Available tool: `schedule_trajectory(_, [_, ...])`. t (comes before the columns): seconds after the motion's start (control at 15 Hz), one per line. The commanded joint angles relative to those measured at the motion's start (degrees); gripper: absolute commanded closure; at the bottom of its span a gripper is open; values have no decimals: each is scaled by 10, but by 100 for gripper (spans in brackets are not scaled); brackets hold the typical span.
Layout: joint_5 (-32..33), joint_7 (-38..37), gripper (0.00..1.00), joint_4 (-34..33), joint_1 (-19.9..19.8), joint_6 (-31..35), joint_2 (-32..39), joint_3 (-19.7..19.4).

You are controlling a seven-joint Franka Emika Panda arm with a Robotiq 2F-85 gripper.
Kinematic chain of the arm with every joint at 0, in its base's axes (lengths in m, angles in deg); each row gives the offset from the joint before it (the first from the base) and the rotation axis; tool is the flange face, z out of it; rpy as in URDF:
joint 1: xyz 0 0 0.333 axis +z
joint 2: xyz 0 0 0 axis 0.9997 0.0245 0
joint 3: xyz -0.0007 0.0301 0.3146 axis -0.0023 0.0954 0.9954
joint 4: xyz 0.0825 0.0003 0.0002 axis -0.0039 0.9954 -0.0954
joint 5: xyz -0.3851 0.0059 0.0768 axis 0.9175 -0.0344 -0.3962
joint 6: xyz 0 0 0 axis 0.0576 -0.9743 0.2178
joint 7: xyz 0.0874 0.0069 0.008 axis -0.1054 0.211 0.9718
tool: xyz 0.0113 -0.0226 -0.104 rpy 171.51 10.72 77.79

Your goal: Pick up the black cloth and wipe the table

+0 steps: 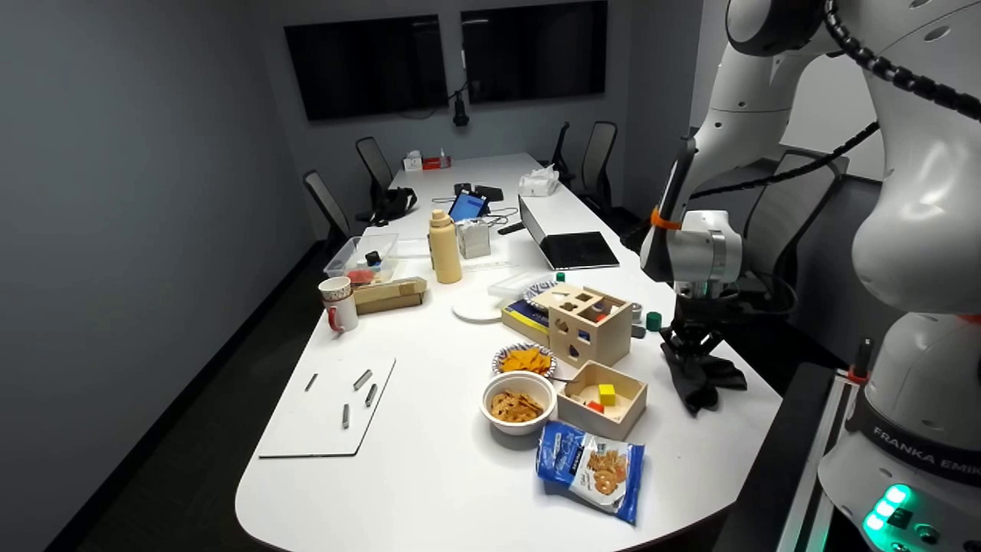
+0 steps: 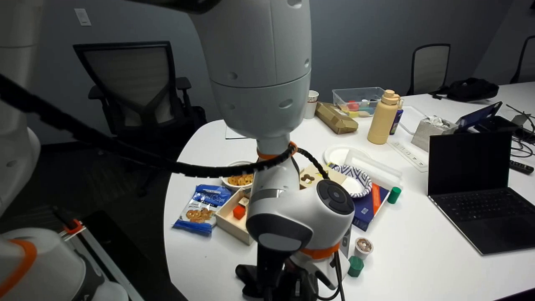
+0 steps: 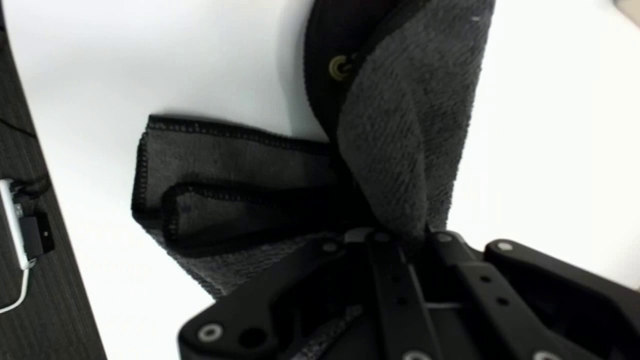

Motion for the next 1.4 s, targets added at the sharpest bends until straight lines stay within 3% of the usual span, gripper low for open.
schedule_trajectory(0.0, [-23, 24, 98, -29, -35, -10, 26, 48])
schedule_trajectory(0.33, [-21, 55, 98, 13, -50, -24, 9, 94])
schedule_trajectory(0.6, [-8, 59, 98, 69, -29, -34, -22, 95])
schedule_trajectory(0.87, [4, 28, 98, 127, 27, -20, -42, 53])
schedule_trajectory(1.13, [15, -6, 98, 173, 92, 26, -76, -17])
schedule_trajectory(1.33, [15, 13, 98, 199, 91, 26, -136, -18])
